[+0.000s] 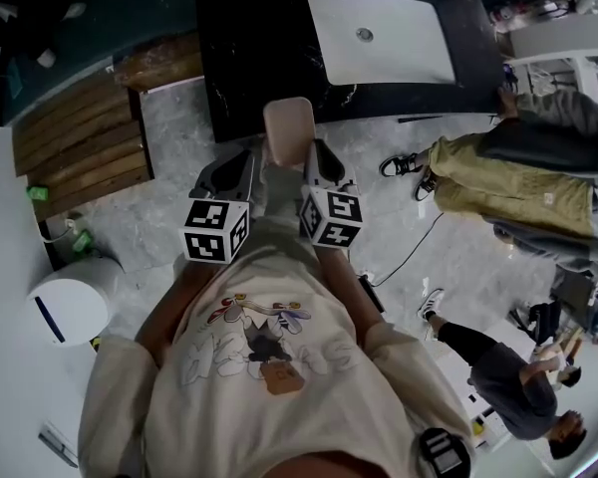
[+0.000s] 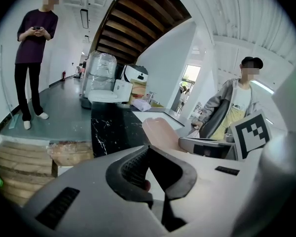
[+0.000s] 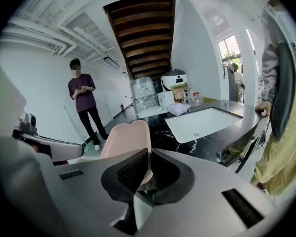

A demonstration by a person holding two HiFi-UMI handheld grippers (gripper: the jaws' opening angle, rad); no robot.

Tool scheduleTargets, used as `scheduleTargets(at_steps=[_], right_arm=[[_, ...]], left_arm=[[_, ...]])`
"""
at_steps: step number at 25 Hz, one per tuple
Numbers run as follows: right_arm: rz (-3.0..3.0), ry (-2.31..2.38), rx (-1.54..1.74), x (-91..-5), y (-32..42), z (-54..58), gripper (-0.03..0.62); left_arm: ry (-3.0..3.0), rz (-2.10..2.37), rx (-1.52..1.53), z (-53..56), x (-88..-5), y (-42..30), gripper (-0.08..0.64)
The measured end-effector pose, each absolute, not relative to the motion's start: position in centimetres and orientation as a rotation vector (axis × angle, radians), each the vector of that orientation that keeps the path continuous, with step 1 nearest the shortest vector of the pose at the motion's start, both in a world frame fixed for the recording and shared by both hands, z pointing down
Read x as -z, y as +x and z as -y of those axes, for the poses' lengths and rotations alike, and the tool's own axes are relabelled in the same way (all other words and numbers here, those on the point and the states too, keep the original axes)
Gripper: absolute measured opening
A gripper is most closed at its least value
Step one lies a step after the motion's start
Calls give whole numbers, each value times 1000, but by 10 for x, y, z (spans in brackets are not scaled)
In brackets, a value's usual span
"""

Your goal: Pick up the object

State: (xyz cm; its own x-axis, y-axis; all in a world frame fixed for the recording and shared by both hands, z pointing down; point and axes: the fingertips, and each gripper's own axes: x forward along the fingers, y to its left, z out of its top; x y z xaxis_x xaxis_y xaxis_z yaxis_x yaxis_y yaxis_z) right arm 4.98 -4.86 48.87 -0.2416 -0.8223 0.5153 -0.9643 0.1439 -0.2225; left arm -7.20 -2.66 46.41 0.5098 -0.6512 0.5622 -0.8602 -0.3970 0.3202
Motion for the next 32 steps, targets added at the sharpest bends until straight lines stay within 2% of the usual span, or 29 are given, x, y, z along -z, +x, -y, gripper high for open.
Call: scheduleTargets(at_steps=[21,27,32], right_arm=[[2167,1772,-730,-456,39,-73,34],[2161,1785,-748,-455,60,-81,34],[2161,1843,-735,-440,100,-79,34]], left_arm=[[2214,1192,-428,-72,-448,-73,14],[2201,1243,-440,-73,-444,-74,14],[2200,1245,-450,-69,-442,-44,14]])
